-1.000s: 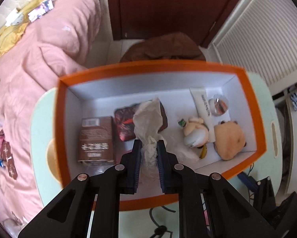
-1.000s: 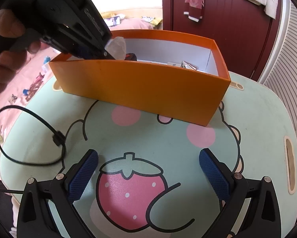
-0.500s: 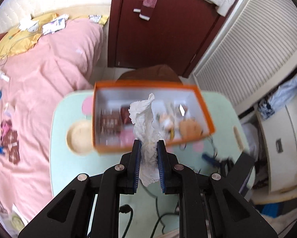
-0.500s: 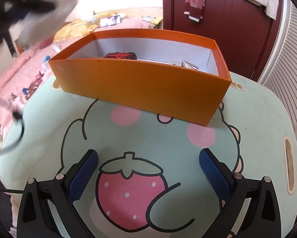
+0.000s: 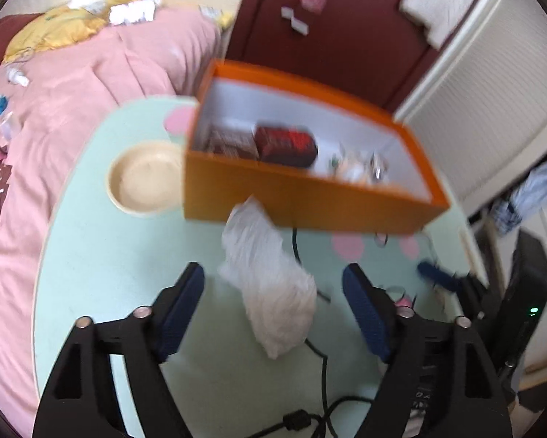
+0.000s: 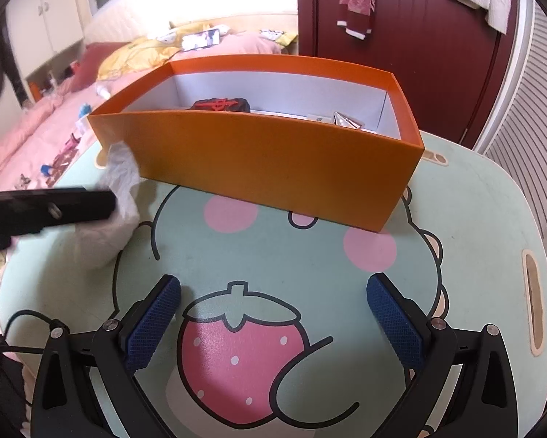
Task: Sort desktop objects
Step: 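Lift the tissue out and release it on the table beside the box, then reach the right gripper into the box and grasp the brown juice carton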
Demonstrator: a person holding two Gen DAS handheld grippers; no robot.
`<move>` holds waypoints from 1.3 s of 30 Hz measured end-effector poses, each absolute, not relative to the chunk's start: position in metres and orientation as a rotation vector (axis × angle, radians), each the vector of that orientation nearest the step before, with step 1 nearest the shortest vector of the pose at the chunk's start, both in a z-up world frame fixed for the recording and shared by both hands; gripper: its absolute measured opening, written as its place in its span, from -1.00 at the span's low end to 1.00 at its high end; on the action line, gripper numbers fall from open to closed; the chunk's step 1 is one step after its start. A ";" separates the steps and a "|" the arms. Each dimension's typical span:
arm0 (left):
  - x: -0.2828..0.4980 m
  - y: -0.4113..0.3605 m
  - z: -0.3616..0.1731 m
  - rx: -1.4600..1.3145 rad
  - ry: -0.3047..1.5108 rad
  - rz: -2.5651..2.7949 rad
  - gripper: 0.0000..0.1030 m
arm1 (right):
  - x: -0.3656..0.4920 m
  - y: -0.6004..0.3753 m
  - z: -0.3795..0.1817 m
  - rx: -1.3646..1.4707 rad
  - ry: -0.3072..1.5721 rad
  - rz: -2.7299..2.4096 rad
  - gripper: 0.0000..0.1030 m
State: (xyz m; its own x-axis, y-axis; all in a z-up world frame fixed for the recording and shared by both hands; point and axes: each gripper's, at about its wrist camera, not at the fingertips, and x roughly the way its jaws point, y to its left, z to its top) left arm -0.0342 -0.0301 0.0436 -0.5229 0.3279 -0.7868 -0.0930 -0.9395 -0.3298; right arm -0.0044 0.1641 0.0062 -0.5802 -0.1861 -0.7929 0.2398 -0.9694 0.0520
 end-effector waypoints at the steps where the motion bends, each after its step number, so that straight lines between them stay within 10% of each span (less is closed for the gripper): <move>1: -0.032 -0.034 0.044 -1.350 -0.364 2.542 0.56 | -0.004 0.165 0.007 1.291 0.076 -2.596 0.98; 18: -0.015 -0.065 0.016 -1.278 -0.419 2.638 0.56 | -0.042 0.183 0.105 1.164 -0.161 -2.440 0.89; 22: -0.012 -0.055 0.015 -1.295 -0.308 2.679 0.57 | -0.087 0.156 0.112 1.261 -0.174 -2.351 0.26; 30: -0.012 -0.059 0.014 -1.293 -0.362 2.666 0.57 | -0.148 0.061 0.068 1.413 0.424 -2.007 0.09; 39: -0.012 -0.058 0.012 -1.289 -0.353 2.671 0.57 | -0.171 0.013 0.044 1.406 0.627 -1.748 0.32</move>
State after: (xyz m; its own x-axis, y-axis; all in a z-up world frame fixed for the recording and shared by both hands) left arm -0.0118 -0.0578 0.0120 -0.6179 0.2395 -0.7489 -0.0370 -0.9603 -0.2765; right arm -0.1712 0.0127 0.0444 -0.0725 -0.2706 -0.9600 0.8191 -0.5654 0.0976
